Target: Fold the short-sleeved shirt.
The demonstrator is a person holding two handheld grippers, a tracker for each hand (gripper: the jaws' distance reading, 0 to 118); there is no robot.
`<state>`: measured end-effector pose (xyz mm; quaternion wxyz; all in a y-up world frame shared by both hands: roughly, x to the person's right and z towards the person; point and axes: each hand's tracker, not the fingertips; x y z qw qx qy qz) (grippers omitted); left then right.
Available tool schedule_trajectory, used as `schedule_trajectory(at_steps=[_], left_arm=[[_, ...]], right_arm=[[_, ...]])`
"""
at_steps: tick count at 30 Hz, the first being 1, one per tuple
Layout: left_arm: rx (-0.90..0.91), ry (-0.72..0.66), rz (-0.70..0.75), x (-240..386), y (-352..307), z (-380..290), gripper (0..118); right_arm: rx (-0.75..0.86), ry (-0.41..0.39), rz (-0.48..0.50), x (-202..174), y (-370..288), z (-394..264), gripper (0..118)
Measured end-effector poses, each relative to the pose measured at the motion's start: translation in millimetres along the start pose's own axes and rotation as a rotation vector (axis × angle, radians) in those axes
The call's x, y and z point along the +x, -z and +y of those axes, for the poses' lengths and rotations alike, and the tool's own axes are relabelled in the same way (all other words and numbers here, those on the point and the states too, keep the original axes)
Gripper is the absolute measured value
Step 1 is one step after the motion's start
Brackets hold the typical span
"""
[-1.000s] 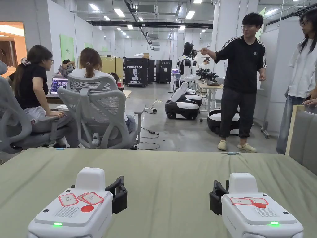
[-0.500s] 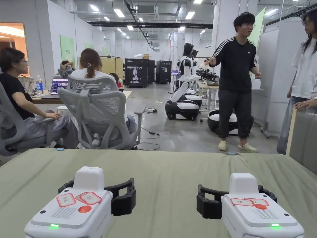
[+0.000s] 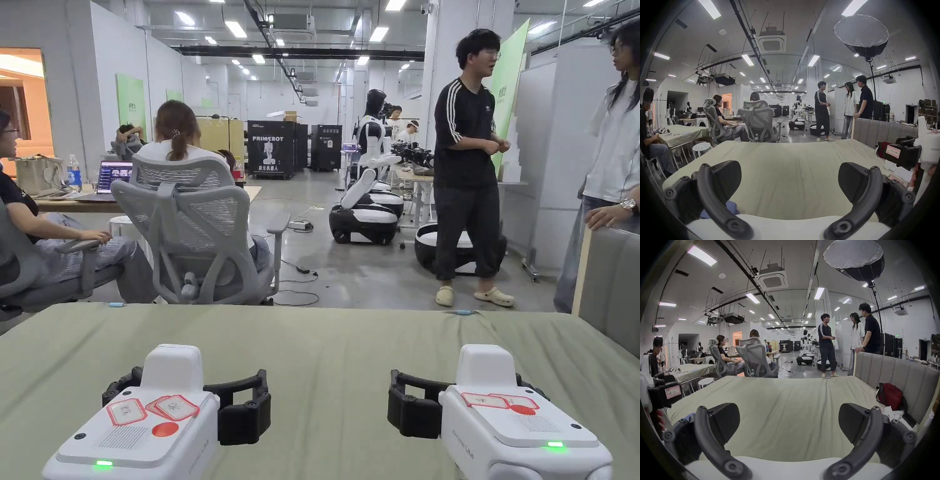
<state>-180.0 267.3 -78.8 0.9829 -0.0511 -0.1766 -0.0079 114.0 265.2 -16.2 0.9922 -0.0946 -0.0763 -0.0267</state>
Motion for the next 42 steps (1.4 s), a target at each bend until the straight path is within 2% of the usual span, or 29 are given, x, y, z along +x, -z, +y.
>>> schedule_trajectory(at_steps=[7, 14, 22, 28, 42], left_arm=[[0.007, -0.007, 0.001, 0, 0, 1, 118], [-0.001, -0.011, -0.006, 1, 1, 0, 118], [0.003, -0.019, -0.007, 3, 3, -1, 118], [-0.002, -0.017, -0.005, 4, 3, -4, 118], [0.021, -0.026, 0.016, 2, 0, -3, 118]], right_arm=[[-0.042, 0.002, -0.135, -7, 3, 9, 118], [-0.033, 0.050, -0.100, -4, -3, 10, 118], [-0.046, -0.031, -0.222, -23, -1, 8, 118], [-0.041, -0.059, -0.212, -26, 0, 4, 118], [0.010, -0.051, -0.171, -26, -7, 8, 118]])
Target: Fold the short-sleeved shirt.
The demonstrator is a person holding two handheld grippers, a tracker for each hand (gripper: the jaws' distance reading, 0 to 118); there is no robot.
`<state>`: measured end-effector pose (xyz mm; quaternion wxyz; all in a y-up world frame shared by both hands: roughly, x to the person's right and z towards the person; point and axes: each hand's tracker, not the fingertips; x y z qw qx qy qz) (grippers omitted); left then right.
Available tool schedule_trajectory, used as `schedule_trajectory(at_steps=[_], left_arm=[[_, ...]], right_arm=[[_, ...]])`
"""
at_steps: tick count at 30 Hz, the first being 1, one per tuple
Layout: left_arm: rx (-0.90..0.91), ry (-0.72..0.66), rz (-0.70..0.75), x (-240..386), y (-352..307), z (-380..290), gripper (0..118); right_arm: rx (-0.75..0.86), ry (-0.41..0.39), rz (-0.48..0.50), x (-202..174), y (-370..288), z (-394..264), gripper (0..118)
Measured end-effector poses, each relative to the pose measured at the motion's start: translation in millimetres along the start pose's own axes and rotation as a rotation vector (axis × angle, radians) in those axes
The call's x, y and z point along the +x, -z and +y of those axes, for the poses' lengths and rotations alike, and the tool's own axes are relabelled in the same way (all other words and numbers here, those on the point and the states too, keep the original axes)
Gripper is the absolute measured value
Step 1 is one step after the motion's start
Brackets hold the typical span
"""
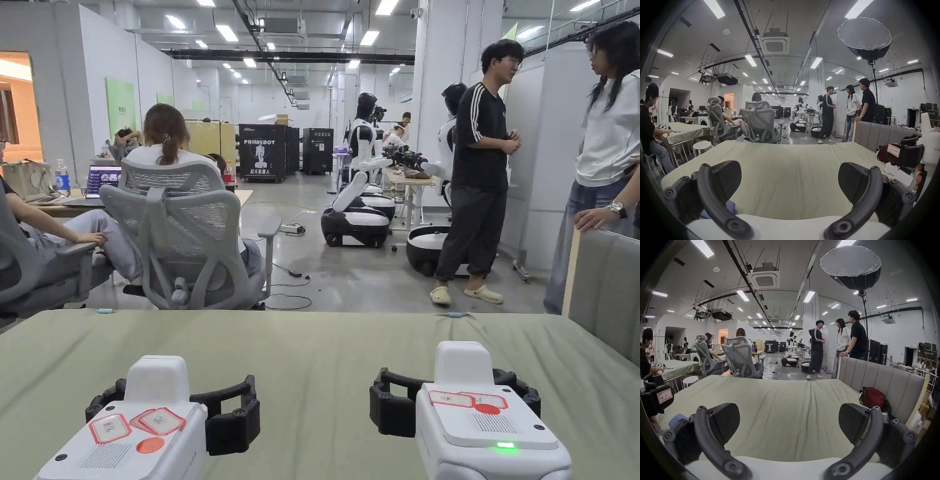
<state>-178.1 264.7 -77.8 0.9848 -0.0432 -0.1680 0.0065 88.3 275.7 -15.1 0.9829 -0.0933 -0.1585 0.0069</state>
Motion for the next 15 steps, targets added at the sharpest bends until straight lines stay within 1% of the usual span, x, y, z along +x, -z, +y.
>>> schedule_trajectory(at_steps=[5, 8, 15], left_arm=[[0.003, 0.001, 0.000, 1.3, -0.4, -0.2, 118], [0.005, 0.000, 0.001, 2.2, 0.1, -0.1, 118], [0.008, 0.010, -0.004, 5.5, -0.7, 1.2, 118]], right_arm=[[-0.003, -0.006, 0.030, 3.2, -0.5, 0.8, 118], [-0.020, 0.005, 0.047, 4.6, 0.3, 1.7, 118], [-0.005, 0.015, 0.028, 4.0, -2.9, 0.0, 118]])
